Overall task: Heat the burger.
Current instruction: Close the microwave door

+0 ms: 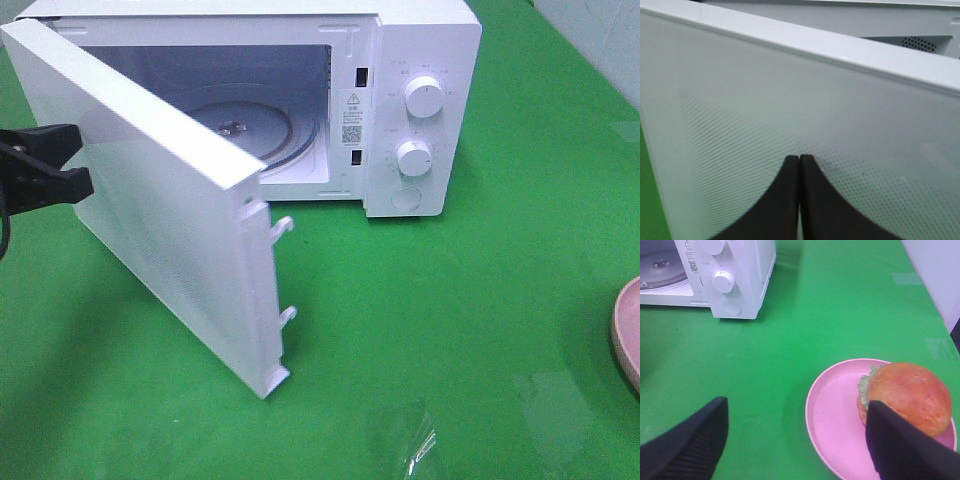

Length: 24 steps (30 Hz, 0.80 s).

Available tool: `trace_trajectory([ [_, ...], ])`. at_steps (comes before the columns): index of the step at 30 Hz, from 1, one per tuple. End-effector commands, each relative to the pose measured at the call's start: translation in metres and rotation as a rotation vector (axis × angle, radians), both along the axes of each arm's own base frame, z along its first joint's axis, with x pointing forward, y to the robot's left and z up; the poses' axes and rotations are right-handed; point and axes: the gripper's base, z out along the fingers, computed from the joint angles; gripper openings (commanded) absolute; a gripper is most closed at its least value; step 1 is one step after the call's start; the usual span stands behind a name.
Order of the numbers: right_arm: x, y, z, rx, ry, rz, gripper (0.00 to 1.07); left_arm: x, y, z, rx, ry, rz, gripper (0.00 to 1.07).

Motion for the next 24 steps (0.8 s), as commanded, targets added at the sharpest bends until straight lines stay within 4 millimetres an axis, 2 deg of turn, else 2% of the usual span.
trace_trajectory([
  [1, -0.004, 0.000, 0.000, 0.006, -0.034, -0.003, 0.73, 0.005, -0.009, 0.004, -0.011, -0.030, -0.026, 0.00],
  [15, -0.004, 0.000, 0.000, 0.006, -0.034, -0.003, 0.73, 0.032, -0.050, 0.001, -0.038, -0.027, -0.065, 0.00],
  [18, -0.004, 0.000, 0.000, 0.006, -0.034, -0.003, 0.73, 0.041, -0.065, -0.001, -0.037, -0.033, -0.073, 0.00],
  [24, -0.004, 0.000, 0.000, 0.006, -0.034, -0.003, 0.73, 0.051, -0.084, -0.004, -0.064, -0.032, -0.066, 0.00],
])
